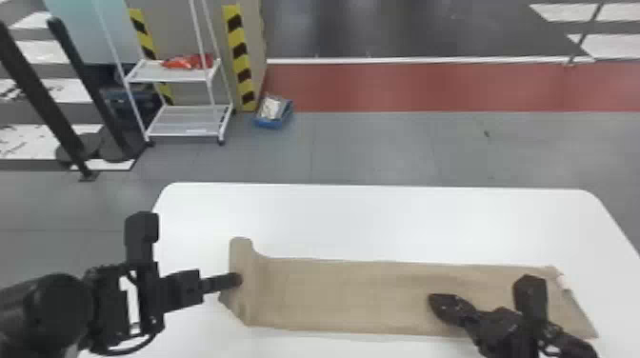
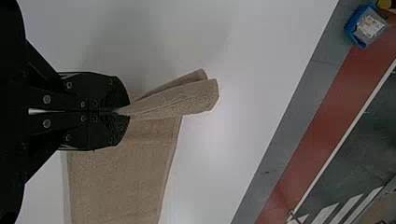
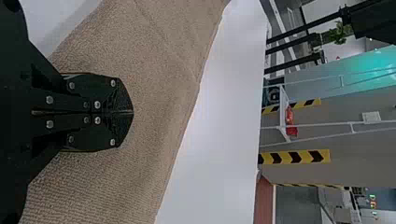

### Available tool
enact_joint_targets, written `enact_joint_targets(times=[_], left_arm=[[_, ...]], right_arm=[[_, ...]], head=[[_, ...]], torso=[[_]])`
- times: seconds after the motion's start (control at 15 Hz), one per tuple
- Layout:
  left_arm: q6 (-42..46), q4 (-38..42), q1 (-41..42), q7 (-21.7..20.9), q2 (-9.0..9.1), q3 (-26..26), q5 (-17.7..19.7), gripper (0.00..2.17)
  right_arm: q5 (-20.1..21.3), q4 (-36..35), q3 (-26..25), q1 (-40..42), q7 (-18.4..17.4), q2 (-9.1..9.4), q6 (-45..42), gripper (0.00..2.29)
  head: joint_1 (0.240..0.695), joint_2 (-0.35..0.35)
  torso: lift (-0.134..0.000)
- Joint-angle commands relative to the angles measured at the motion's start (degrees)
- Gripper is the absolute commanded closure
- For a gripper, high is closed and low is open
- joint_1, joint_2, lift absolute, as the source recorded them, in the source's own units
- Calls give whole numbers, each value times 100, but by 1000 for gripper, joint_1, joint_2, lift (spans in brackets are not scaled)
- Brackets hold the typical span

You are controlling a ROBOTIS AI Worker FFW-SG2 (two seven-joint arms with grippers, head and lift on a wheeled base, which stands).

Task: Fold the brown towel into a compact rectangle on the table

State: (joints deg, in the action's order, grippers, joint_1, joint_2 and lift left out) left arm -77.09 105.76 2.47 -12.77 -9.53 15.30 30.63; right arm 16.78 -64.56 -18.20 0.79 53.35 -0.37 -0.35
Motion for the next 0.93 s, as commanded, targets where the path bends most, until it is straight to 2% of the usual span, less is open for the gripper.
enact_joint_targets(times=[0.0, 0.2, 0.6, 0.73, 0.87], left_arm=[[-286, 59, -106, 3, 12, 43, 285, 1787], [-461, 59, -212, 3, -5, 105, 725, 1787], [-549, 182, -256, -6, -14, 149, 1085, 1791], [-549, 234, -256, -6, 4, 131, 1094, 1791], [-549, 234, -256, 3, 4, 105, 1094, 1787]], right_arm=[[-8, 145, 141, -79, -44, 2, 66, 1298], [-8, 409, 299, -290, -61, 42, 84, 1298], [-60, 444, 748, -404, -70, 42, 277, 1298], [-140, 224, 765, -254, -44, 42, 295, 1298], [-394, -198, 713, -17, 106, 42, 312, 1288]], head=[[695, 39], [695, 33], [695, 53], [695, 60], [695, 60]], torso=[[0], [0], [0], [0], [0]])
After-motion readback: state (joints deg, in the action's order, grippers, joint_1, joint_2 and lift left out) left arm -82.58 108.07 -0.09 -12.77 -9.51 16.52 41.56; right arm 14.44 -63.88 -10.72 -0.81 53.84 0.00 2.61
